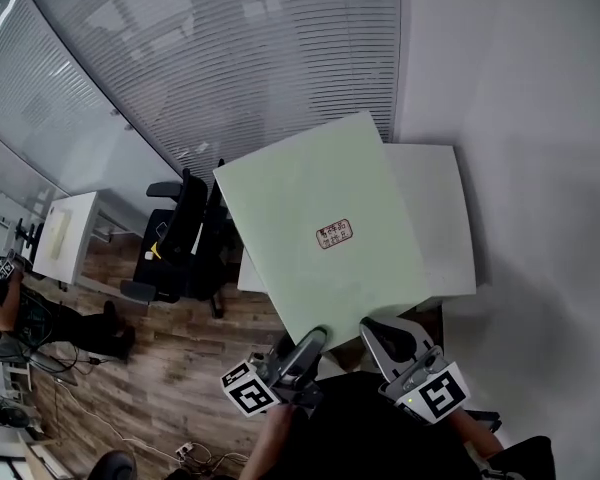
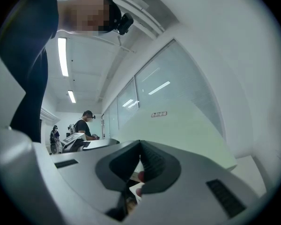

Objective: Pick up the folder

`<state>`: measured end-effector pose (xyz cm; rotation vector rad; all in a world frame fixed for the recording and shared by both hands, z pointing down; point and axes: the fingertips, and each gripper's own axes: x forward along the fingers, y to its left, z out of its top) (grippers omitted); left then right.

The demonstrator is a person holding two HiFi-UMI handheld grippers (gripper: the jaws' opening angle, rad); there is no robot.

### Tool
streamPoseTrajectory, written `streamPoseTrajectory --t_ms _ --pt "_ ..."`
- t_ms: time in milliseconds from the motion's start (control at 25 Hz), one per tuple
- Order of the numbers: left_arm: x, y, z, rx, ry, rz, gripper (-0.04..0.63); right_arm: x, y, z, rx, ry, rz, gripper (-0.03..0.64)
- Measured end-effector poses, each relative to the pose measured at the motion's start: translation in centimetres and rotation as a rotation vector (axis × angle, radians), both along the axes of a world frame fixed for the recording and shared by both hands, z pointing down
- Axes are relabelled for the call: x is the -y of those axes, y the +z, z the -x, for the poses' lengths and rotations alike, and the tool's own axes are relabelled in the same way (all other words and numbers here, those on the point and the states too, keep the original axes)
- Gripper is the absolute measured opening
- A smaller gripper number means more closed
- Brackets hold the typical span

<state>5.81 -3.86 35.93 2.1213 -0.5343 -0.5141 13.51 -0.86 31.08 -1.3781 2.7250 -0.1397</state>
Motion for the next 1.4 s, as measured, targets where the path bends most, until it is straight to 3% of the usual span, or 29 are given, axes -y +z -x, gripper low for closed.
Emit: streamPoseTrajectory --t_ms 360,560,1400 --pt "-2.1 -0.7 1.1 -0.020 -0.089 -0.023 0.281 -2.1 -0.7 -0.4 0.009 -0.019 -0.030 0.002" --pt "-2.8 -1.2 0.0 -0.022 -0.109 -0.035 0.281 -2.8 -1.0 -1.6 0.007 -0.029 -0.021 0.000" --pt "-2.8 0.2 -0.4 -0.017 -0.124 -0.005 0.282 -2.1 -0.1 -1.8 0.015 -0.053 -0.006 0.000"
